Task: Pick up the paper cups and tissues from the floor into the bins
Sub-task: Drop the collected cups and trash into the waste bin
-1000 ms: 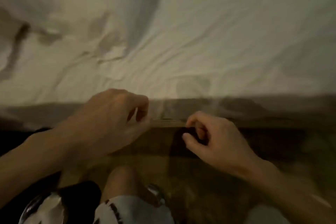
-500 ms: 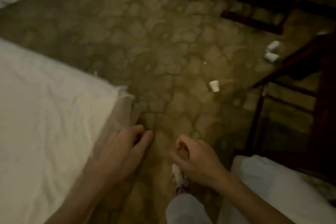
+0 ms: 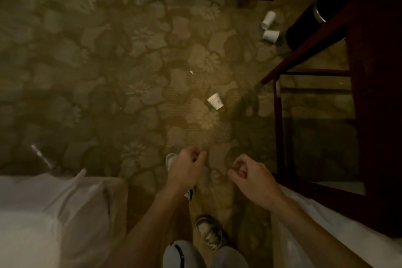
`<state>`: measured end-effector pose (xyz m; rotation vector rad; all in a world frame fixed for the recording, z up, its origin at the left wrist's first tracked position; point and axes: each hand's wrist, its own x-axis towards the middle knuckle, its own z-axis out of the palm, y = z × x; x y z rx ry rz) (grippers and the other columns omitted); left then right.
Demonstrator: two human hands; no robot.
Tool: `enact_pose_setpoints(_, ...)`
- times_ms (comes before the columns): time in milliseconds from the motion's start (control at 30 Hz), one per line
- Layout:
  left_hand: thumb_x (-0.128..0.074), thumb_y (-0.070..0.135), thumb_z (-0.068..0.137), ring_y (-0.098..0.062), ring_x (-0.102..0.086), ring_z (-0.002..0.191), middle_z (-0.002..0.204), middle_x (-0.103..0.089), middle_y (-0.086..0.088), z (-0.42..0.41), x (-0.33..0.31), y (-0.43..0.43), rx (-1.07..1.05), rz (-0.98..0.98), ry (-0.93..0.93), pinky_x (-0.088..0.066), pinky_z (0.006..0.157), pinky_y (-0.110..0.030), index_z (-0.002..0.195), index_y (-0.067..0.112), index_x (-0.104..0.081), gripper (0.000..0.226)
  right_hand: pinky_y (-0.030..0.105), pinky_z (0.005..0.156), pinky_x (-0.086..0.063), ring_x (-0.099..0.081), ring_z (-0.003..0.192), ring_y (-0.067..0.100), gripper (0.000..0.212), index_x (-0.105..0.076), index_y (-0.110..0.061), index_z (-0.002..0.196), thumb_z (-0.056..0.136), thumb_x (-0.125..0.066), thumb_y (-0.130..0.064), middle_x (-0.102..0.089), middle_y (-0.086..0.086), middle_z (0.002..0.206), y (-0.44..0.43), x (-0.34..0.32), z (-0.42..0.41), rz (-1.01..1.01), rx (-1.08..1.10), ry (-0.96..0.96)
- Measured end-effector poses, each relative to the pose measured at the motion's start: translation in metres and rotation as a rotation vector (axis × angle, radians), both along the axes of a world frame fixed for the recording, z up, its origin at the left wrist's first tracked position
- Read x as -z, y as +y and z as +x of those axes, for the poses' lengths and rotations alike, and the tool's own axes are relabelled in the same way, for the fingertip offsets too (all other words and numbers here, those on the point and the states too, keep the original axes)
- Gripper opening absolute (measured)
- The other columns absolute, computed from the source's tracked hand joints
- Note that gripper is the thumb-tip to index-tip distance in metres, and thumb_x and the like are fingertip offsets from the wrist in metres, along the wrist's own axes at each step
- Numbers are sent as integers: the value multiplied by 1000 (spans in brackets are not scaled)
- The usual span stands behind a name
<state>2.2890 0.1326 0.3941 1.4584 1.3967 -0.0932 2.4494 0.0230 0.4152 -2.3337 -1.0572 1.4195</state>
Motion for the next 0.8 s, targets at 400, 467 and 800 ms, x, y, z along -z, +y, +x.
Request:
enact_pose_setpoints(400,-56,29,97,-8,-54,67,69,-55,11,122,236,129,123,-185,27,-39,56,-23,88,19,-61,14,34,77,-50,-63,95,21,13,-57,-26,102,92,-62,-33,-64,1,102,137,224,76,-250,355,162)
enact_pose_setpoints(467,-56,27,98,-2,-49,66,72,-53,12,143,281,150,104,-177,49,-35,53,-19,93,22,-58,7,43,90,-54,-63,102,23,18,-59,-26,109,92,-62,-29,-64,4,113,159,271,92,-277,448,219)
enact_pose_setpoints(800,-55,35,99,-14,-63,85,114,-60,-3,209,448,215,-98,-152,-4,-56,73,-33,146,26,-40,50,35,99,-47,-58,113,16,52,-48,-26,140,91,-66,-26,-62,-4,124,245,445,166,-187,515,244)
